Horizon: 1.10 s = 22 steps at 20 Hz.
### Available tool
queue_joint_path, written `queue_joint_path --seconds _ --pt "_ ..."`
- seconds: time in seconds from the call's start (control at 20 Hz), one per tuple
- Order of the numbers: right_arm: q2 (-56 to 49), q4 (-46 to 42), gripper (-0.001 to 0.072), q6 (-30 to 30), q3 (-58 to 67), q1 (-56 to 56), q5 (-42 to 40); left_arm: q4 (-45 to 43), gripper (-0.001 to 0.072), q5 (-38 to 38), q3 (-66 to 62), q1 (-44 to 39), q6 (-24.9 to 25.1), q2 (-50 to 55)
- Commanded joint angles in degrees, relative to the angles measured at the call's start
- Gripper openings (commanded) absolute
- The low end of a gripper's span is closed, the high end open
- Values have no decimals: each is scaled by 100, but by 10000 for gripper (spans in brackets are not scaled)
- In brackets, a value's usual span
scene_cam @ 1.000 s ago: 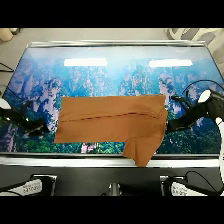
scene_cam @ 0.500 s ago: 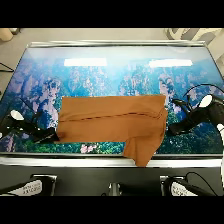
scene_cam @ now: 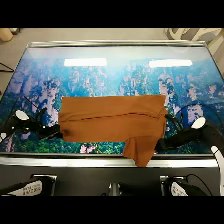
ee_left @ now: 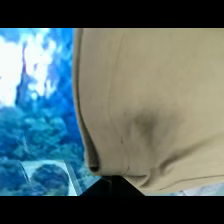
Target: Fold the shirts.
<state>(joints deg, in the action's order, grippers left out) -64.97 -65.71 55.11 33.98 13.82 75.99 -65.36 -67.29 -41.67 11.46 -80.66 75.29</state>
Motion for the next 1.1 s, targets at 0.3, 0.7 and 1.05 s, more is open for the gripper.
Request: queue_joint_path --seconds 0.3,0.7,1.05 --pt "57 704 59 -140 -739 -4 -1587 46 23 -157 -17 -11 378 -304" --pt "444 660 19 -879 590 -4 -697 46 21 -168 -737 -11 566 -981" --pt "-710 1178 19 -573 2553 -22 -2243 494 21 649 -2037 -131 393 -267"
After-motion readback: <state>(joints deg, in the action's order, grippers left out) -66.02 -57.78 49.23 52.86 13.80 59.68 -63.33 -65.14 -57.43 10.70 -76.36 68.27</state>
